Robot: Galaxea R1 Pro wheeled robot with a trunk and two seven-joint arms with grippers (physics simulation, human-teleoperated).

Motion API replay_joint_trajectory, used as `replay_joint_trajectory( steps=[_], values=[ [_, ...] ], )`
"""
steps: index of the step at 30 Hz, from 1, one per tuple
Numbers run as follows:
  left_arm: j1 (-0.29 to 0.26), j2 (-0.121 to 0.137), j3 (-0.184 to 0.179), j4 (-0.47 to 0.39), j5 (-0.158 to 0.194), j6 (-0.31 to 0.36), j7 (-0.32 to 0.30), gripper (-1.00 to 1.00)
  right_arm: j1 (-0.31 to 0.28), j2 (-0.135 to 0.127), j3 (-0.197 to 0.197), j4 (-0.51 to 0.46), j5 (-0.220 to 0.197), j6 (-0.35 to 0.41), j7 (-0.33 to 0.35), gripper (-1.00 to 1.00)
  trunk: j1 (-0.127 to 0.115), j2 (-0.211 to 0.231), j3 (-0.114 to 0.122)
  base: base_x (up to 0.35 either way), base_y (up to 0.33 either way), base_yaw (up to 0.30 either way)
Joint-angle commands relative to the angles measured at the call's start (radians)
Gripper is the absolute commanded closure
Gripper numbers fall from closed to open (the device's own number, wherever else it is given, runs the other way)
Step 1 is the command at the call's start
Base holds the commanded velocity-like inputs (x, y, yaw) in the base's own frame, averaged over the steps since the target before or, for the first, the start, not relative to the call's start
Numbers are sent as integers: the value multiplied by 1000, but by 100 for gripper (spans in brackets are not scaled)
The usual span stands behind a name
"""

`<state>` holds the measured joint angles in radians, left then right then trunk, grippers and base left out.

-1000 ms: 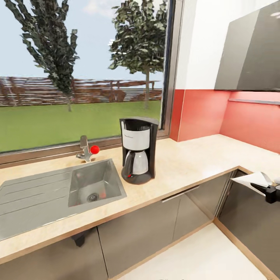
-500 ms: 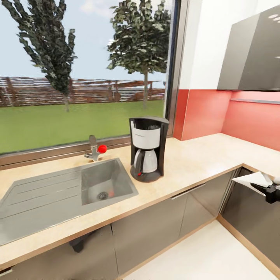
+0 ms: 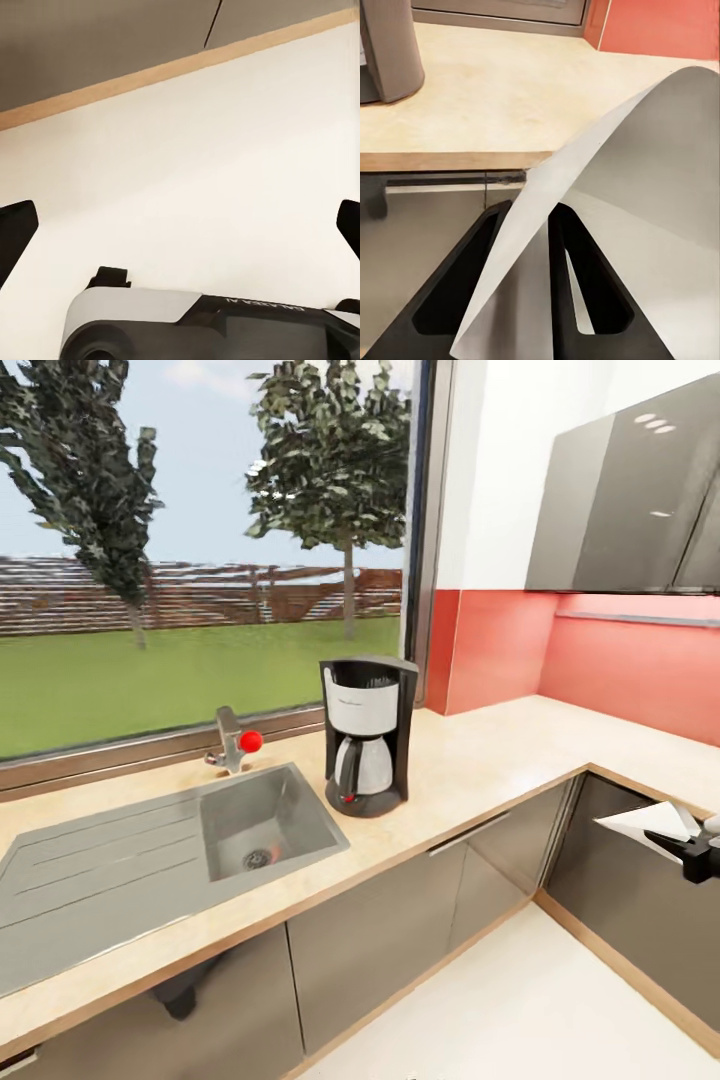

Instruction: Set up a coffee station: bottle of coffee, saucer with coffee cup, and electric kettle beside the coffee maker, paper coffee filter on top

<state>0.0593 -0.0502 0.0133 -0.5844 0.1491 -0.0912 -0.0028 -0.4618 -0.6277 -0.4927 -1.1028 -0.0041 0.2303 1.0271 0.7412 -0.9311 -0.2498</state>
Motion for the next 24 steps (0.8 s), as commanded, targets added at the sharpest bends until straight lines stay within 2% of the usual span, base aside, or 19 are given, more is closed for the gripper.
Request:
replay_joint_trajectory(
  steps=[1,8,24],
  values=[
    [1,0,2,-2,7,-1,0,-100,-1,0,-1,0,-2,10,5,100,0,-1,-1,-14,8,-274],
    [1,0,2,-2,7,-1,0,-100,-1,0,-1,0,-1,10,5,100,0,-1,-1,-180,78,-197],
    [1,1,7,-3,8,-1,0,-100,-1,0,-1,0,0,10,5,100,0,-1,-1,-287,146,-8]
  ],
)
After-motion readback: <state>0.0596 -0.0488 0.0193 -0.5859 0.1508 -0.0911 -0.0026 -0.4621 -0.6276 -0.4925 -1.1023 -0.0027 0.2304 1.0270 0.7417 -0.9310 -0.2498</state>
